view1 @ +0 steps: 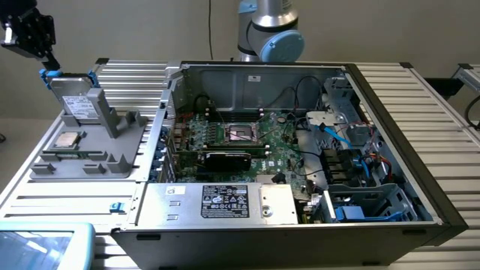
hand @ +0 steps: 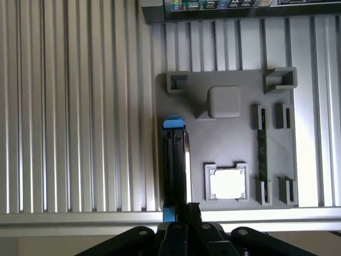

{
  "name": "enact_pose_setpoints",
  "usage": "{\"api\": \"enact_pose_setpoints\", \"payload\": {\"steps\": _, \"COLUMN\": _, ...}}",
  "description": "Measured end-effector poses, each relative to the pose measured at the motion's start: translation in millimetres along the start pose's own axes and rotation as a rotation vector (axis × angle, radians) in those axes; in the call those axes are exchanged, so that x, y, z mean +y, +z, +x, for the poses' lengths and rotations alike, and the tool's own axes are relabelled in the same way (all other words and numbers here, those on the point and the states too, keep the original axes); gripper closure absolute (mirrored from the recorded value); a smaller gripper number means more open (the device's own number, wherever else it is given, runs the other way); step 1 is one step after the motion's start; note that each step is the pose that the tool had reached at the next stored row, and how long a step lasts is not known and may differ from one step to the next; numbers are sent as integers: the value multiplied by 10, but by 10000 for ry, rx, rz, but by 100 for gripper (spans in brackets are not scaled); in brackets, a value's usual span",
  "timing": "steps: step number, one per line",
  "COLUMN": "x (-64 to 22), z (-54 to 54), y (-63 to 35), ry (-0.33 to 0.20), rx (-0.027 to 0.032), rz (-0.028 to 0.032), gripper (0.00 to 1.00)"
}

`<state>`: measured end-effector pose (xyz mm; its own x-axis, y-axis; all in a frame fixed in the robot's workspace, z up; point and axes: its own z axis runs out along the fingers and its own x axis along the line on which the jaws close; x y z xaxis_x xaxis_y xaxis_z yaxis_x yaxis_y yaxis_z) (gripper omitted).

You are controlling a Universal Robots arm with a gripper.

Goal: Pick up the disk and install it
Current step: 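Pick up the disk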

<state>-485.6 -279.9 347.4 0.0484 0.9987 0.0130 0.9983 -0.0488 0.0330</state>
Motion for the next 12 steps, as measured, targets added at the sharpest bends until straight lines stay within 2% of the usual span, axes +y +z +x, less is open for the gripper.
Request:
{"api": "enact_pose_setpoints", "payload": {"steps": 6, "x": -15, "z": 12, "y": 12, "ry": 58, "rx": -9, "rz": 165, "gripper": 89}}
{"api": "enact_pose_setpoints", "payload": {"steps": 12, "x": -16, "z": 14, "y": 15, "ry": 81, "rx": -13, "rz": 220, "gripper": 88}}
